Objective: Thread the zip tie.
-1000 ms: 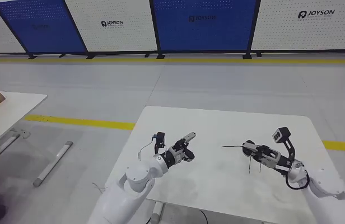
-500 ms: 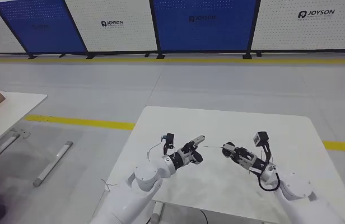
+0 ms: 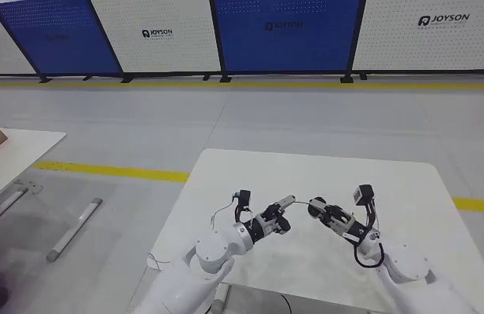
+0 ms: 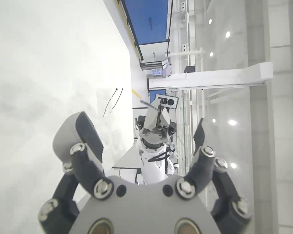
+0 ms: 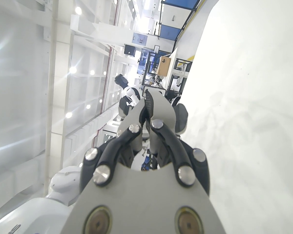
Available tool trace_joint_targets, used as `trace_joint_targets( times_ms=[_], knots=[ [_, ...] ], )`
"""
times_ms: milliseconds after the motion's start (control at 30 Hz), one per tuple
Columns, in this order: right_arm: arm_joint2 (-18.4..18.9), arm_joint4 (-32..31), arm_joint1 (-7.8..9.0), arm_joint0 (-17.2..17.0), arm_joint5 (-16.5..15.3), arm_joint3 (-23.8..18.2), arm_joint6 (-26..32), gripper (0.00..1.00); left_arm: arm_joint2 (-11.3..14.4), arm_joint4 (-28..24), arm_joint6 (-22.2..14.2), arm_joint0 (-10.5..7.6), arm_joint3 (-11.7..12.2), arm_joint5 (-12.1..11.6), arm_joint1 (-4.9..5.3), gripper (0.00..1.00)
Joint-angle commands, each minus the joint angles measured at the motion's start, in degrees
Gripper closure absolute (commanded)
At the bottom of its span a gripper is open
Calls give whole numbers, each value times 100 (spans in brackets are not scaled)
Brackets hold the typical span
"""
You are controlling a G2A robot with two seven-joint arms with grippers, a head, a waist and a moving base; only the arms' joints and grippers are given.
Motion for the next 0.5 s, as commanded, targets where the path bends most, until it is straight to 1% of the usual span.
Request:
trace_joint_targets(
  times_ms=[0,367,433,467],
  knots=[
    [-83,-280,-37,45,119,11,-233,100,80,-321,137,-70,94,-190,-51,0],
    [-83,-280,-37,45,119,11,-233,100,80,-321,137,-70,94,-190,-51,0],
    [-83,-280,-37,45,119,11,-233,100,86,-274,244,-97,129,-250,-59,0],
    [-83,-280,-37,45,119,11,-233,100,79,-351,343,-150,193,-285,-75,0]
  ],
)
